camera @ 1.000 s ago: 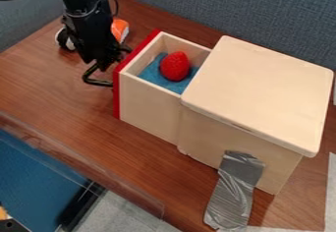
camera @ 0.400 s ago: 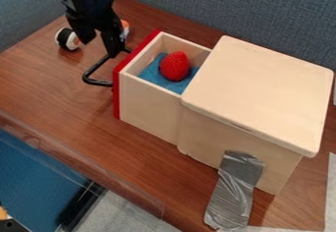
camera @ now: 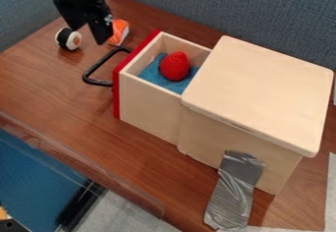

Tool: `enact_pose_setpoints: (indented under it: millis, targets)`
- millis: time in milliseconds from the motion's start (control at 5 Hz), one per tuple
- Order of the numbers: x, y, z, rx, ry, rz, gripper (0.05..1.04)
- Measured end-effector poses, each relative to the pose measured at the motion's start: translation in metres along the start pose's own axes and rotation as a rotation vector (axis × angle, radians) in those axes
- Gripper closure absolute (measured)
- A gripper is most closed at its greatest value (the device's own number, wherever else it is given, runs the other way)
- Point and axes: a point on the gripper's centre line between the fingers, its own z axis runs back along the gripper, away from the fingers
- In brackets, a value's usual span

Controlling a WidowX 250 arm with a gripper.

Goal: Open the drawer.

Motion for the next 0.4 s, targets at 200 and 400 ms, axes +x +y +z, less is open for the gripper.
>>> enact_pose_setpoints:
  millis: [200,400]
  targets:
    - [-0.009,-0.001,0.018,-0.025,0.009,-0.068,0.084]
    - [-0.019,-0.001,0.036,-0.033,0.013,-0.125,0.084]
